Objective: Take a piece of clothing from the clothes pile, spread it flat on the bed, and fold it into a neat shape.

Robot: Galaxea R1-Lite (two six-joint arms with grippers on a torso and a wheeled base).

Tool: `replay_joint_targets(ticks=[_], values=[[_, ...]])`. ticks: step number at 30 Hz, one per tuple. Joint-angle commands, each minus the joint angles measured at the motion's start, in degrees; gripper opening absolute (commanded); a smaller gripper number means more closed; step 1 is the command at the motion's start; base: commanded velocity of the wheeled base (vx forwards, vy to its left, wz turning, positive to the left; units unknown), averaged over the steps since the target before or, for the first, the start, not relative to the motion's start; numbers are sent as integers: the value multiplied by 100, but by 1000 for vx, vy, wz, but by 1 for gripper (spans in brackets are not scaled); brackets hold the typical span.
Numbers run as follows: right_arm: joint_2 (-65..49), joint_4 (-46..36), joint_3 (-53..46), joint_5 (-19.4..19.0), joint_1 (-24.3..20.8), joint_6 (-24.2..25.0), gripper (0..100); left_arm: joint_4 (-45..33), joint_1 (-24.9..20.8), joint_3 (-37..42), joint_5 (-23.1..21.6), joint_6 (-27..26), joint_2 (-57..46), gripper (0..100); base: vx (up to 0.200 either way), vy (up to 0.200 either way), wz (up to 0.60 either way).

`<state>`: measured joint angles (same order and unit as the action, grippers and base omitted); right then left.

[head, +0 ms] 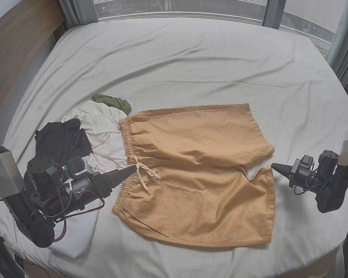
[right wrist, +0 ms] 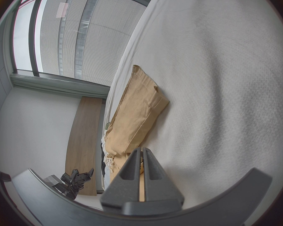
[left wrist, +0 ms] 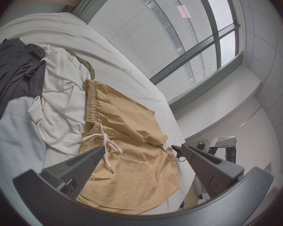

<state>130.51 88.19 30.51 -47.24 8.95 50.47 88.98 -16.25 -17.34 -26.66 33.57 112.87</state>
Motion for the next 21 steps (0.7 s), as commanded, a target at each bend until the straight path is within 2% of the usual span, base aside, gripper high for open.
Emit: replay_joint_targets(ticks=[1, 8, 13, 14, 21], values=[[-61, -3, -2, -5, 98, -2, 0, 5, 8, -7, 21, 0, 86, 100, 0, 0, 0], [-96, -3, -45, -5, 177, -37, 0, 5, 8, -7, 38, -9, 165, 100, 0, 0, 0], [-17, -3, -63, -22, 125, -397, 0, 5, 17, -16, 38, -9, 147, 100, 0, 0, 0], [-8, -3, -63, -22, 125, -441, 100, 5, 17, -16, 38, -9, 147, 100, 0, 0, 0], [88, -3, -142, -31, -25, -775, 100, 5, 17, -16, 38, -9, 147, 100, 0, 0, 0]])
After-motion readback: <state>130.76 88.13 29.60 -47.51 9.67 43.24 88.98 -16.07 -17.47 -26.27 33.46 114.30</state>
